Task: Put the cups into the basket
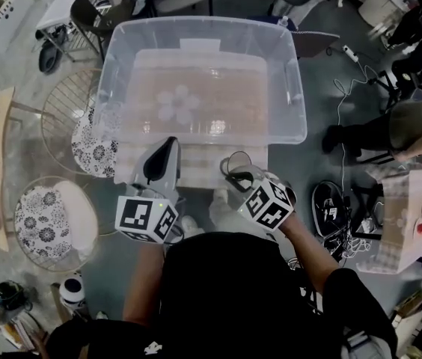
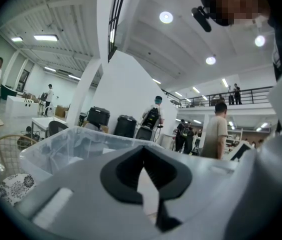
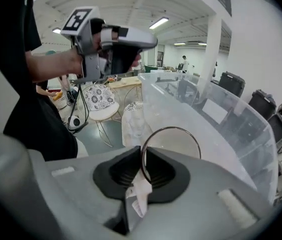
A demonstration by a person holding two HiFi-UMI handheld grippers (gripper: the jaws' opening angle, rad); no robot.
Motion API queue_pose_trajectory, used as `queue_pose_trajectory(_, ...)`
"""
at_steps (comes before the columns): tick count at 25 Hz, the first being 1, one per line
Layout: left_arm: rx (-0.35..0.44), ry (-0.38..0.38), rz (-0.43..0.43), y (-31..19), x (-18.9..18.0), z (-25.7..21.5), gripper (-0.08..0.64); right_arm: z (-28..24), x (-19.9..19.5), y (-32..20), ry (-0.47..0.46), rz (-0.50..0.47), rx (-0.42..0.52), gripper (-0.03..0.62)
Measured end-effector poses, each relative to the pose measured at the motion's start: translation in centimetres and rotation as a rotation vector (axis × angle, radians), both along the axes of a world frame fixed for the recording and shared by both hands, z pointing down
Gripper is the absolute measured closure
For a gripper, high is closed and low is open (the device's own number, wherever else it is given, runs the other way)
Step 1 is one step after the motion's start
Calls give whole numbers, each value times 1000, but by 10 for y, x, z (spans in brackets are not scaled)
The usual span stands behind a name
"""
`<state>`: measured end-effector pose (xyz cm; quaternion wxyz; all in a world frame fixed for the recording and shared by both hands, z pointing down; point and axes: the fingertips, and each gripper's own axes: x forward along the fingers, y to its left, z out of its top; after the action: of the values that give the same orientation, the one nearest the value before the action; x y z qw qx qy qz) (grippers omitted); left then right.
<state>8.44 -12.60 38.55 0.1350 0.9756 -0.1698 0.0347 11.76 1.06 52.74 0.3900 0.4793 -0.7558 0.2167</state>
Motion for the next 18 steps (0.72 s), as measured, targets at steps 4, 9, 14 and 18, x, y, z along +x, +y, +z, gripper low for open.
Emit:
queue_pose_trajectory(4,0,2,2,-1,1,1,554,-39,-3,-5,-20,-15,72,555)
queue_pose_trajectory(9,0,2,2,-2,1,1,554,-85,4,-20,-32,-6,158,555)
queue_pose_trajectory(14,3,1,4,-2,5,1,554,-118,20,-48,-21,1,249,555)
queue_pose_trajectory(18,4,-1,-3,-3,7,3,554,-128,43,-75,26,-2,281,555)
